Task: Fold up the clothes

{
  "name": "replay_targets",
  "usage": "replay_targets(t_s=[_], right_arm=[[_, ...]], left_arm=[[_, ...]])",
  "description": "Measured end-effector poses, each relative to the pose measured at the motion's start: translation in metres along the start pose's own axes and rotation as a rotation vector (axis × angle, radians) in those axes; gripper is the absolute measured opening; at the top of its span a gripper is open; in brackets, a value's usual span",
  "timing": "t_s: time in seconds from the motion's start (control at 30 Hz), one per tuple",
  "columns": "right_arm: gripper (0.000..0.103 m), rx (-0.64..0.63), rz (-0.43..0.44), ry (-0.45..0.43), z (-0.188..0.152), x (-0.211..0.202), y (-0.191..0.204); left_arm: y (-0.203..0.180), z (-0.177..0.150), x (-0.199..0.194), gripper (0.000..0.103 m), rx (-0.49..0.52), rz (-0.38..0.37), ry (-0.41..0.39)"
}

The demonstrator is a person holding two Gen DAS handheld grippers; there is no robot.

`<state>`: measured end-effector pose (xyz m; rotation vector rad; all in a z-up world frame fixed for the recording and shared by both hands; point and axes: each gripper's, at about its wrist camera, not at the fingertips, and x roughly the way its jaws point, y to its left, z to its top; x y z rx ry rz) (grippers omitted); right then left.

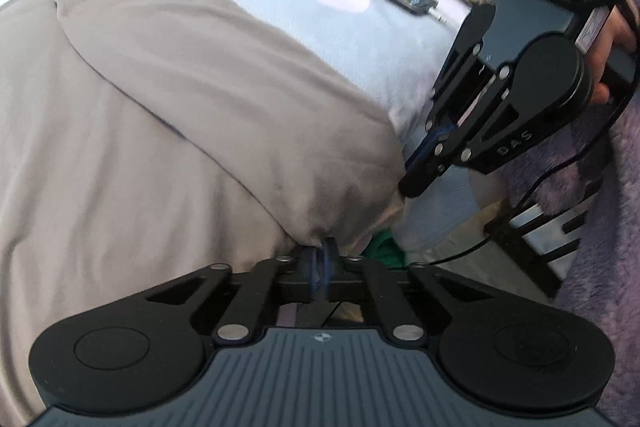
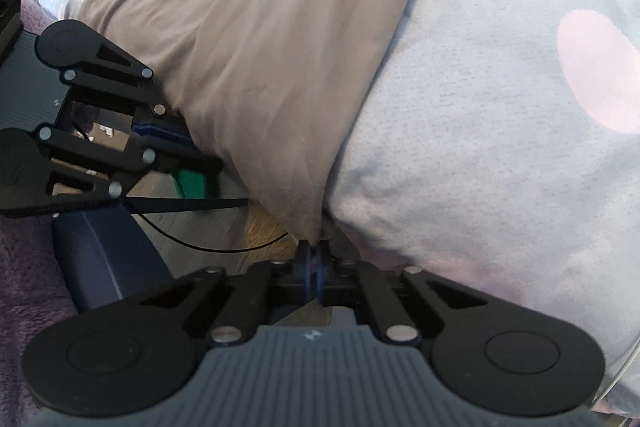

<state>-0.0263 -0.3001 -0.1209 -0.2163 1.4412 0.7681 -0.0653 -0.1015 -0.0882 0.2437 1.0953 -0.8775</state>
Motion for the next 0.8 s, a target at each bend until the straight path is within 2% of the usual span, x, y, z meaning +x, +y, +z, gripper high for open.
replay_targets(t_s=[0.23,0.33,0.47,0.63,0.8], right_arm=[[0.001,0.000,0.062,-0.012,-0.004,-0.015,0.006],[0.001,-0.017,0.077,-0.012,-0.003,-0.017,0.011],[0.001,-0.039,0.094,-0.010,-0.002,-0.019,0.018],[0.001,-0.068,0.116,-0.007,0.000,-0.021,0.027],[0.001,-0.035,0.074,0.027,-0.002,-0.023,0.023]], left_arm=[[0.001,-0.001,-0.037,0.000,-0.052,-0.115,-0.008],[0.003,-0.004,-0.053,0.000,-0.079,-0.139,-0.026],[0.006,-0.008,-0.060,0.000,-0.111,-0.139,-0.028],[0.012,-0.008,-0.051,0.000,-0.143,-0.131,0.012],[0.019,-0.011,-0.035,0.000,-0.158,-0.131,0.063]])
